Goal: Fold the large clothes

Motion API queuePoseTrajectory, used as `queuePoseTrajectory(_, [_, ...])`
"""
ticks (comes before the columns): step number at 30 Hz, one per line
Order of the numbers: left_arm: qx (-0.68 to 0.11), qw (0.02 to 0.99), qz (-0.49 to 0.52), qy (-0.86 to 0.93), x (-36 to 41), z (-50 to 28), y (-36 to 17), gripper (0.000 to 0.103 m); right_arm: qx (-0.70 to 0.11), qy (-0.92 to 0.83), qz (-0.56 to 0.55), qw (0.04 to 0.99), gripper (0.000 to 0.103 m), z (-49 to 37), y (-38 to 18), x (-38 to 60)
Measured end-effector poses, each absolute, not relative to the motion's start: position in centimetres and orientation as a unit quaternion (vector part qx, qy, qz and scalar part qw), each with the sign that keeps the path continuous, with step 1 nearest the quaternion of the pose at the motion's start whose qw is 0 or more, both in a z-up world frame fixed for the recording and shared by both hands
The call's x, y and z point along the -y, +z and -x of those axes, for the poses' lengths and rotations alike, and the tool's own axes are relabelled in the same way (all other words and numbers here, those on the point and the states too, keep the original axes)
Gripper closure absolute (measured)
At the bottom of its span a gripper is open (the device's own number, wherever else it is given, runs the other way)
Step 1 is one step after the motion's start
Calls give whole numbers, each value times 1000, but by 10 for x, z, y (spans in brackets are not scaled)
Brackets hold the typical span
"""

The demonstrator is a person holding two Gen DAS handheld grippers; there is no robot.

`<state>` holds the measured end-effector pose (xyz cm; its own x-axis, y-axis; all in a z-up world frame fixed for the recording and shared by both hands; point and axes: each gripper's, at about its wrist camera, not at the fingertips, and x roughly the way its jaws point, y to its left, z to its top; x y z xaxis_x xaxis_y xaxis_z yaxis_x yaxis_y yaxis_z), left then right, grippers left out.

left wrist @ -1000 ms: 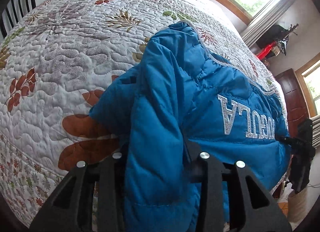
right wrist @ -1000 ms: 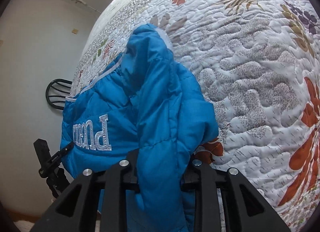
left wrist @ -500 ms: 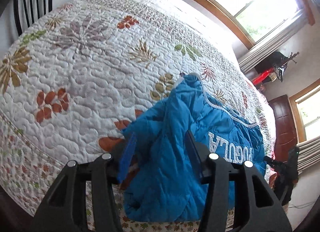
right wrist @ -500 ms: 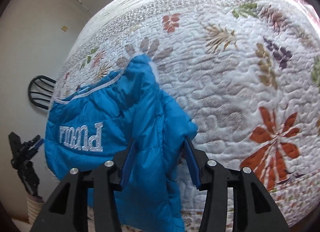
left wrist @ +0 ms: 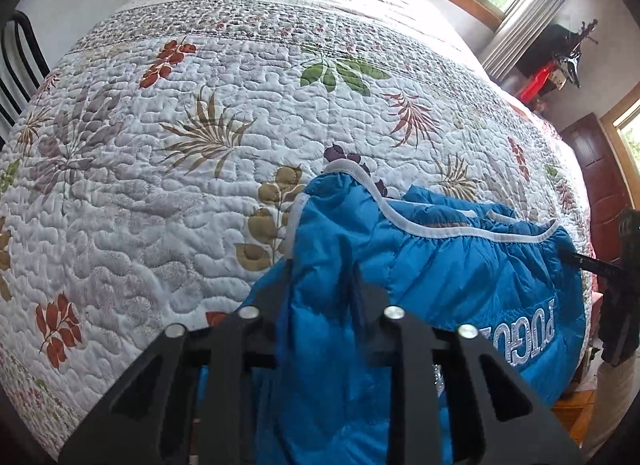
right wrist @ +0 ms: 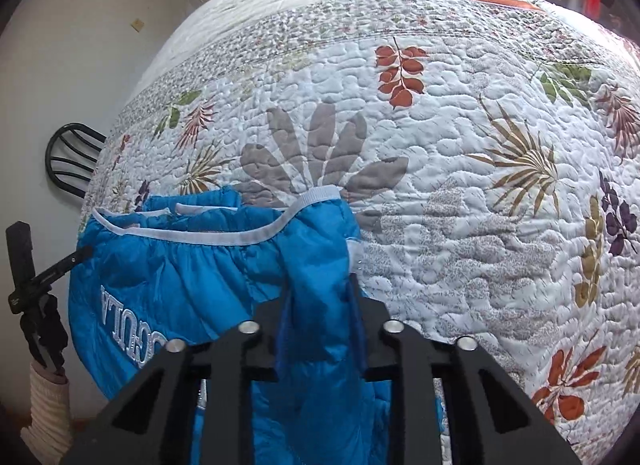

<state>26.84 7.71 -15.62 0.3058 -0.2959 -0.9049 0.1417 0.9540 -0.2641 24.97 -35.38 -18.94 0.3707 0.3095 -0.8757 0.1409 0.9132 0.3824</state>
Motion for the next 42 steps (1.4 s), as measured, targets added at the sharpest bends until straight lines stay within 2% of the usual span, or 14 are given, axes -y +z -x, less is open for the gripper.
queuePoseTrajectory(1, [-569,808,74,-135,-77,-271,-155,89,-552,52,-211,805,89,-250,-187,358])
queuePoseTrajectory(5, [-551,821,80,-126,-73,-281,-149,91,-540,43,-244,804,91,-253,-187,374])
queuePoseTrajectory(8, [-573,810,55,-112,-65,-292,-172,90,-567,24,-239,788,91,-261,-211,375])
queuePoseTrajectory(11, [-594,796,48,-106,-65,-299,-202,82,-578,20,-257,775,90,-263,-234,377])
queuePoseTrajectory(14, [-592,797,57,-107,-69,-300,-206,81,-576,19,-260,775,90,-261,-236,378])
queuePoseTrajectory(17, [-592,797,57,-103,-70,-300,-205,75,-582,14,-245,775,86,-262,-235,375])
queuePoseTrajectory(21, [-591,798,72,-95,-78,-299,-190,67,-573,1,-238,784,69,-255,-221,377])
queuePoseTrajectory(23, [-582,804,82,-90,-86,-294,-176,65,-564,-1,-233,792,69,-246,-209,379])
queuePoseTrajectory(29, [-553,826,93,-62,-114,-256,-132,52,-534,-11,-213,818,66,-214,-165,381])
queuePoseTrajectory(34, [-555,825,97,-39,-130,-206,-116,49,-527,14,-188,829,64,-188,-139,362])
queuePoseTrajectory(36, [-558,823,105,-32,-135,-182,-113,41,-532,22,-173,829,64,-179,-135,348])
queuePoseTrajectory(42, [-571,810,134,4,-141,-114,-113,38,-550,57,-127,823,64,-146,-130,308])
